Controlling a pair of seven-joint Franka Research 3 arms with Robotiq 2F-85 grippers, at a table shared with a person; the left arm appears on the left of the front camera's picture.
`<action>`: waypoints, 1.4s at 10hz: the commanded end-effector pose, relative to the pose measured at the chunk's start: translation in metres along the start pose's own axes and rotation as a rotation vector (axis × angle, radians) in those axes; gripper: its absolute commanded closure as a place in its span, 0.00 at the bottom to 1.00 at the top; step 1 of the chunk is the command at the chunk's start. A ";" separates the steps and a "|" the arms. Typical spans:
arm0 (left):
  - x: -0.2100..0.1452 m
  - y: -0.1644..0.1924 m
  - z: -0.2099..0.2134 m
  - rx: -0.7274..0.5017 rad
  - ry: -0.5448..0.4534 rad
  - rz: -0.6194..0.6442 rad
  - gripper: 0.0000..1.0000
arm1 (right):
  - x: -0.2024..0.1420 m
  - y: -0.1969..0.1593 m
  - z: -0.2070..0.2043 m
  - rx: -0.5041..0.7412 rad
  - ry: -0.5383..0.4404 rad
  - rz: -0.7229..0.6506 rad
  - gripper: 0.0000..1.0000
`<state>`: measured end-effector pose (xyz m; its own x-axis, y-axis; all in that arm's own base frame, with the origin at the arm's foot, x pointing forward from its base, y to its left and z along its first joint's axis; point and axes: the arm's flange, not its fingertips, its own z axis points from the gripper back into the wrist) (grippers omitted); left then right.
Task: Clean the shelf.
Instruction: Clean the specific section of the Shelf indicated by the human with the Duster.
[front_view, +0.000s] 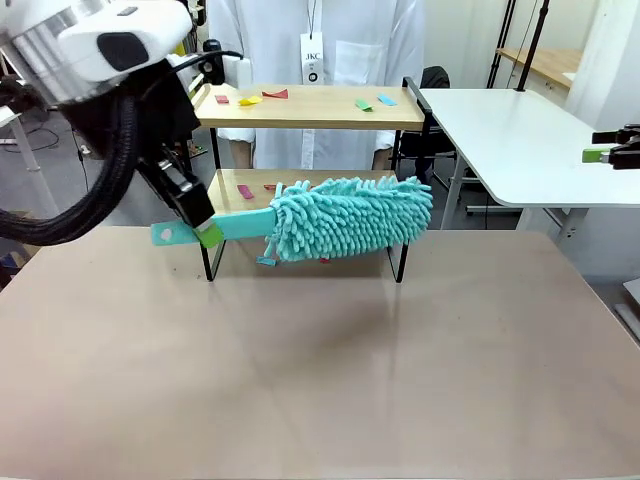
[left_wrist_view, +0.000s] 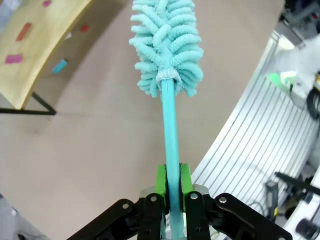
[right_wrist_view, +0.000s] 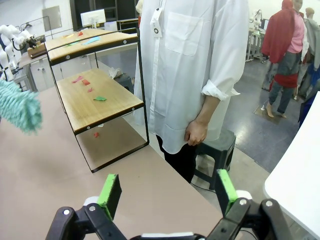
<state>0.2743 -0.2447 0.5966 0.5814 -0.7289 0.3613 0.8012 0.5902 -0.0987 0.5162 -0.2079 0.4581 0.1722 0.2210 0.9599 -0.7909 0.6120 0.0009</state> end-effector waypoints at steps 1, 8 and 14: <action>0.008 -0.017 -0.008 0.067 -0.021 0.142 0.87 | 0.002 0.001 0.000 -0.001 0.000 0.004 0.00; 0.071 -0.051 -0.063 0.154 -0.191 0.445 0.87 | 0.002 0.001 0.000 -0.001 0.000 0.004 0.00; 0.144 -0.057 -0.129 0.212 -0.251 0.634 0.87 | 0.002 0.001 0.000 -0.001 0.000 0.004 0.00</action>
<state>0.3213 -0.4052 0.5322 0.8652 -0.1679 0.4725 0.2896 0.9365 -0.1975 0.5162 -0.2081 0.4582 0.1720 0.2211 0.9600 -0.7907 0.6122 0.0007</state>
